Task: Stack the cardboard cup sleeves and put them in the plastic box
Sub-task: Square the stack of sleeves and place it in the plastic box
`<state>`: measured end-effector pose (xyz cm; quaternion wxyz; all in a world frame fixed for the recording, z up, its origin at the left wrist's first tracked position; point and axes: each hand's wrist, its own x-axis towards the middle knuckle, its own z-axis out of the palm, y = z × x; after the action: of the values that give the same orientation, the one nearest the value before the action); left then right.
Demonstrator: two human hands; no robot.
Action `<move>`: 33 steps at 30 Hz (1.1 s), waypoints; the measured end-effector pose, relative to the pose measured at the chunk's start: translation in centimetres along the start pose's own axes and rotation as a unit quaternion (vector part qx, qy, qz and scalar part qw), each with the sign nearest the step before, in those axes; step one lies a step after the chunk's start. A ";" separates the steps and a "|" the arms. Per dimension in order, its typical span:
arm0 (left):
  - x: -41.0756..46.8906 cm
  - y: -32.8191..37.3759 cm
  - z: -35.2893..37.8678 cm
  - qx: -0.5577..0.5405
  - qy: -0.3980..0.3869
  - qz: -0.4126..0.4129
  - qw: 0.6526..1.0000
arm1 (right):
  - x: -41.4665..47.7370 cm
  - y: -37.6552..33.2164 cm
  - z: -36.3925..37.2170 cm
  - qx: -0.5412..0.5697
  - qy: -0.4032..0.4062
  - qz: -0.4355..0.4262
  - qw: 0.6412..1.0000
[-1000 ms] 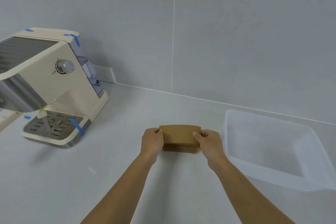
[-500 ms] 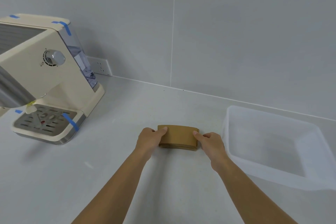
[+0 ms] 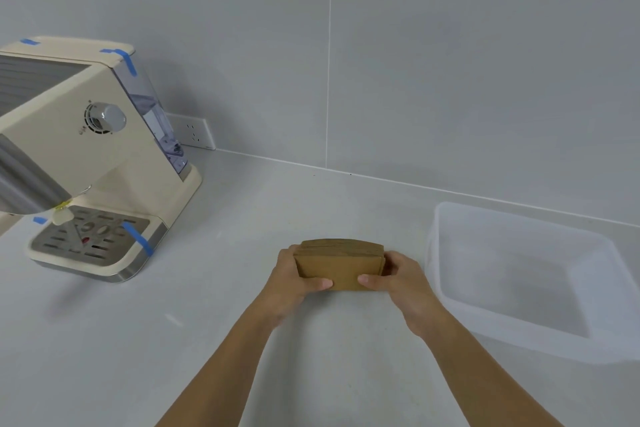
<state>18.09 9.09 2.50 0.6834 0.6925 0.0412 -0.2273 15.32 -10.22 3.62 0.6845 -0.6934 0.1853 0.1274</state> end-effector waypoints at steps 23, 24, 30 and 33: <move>-0.7 -1.8 0.8 -0.037 0.090 0.071 0.993 | -0.1 2.0 5.6 0.094 0.138 -0.136 0.976; -0.7 -1.7 1.2 -0.036 0.109 0.070 0.991 | 0.1 2.0 6.0 0.101 0.164 -0.139 0.971; -0.2 -1.6 3.1 -0.070 0.234 0.100 0.964 | 1.1 2.2 6.6 0.120 0.219 -0.138 0.959; -0.1 -1.3 3.6 -0.089 0.228 0.123 0.962 | 1.1 1.8 6.3 0.122 0.222 -0.151 0.956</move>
<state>16.59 5.76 1.48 0.7377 0.6619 0.1303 0.0273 16.07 -4.04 1.32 0.7168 -0.6354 0.2398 -0.1580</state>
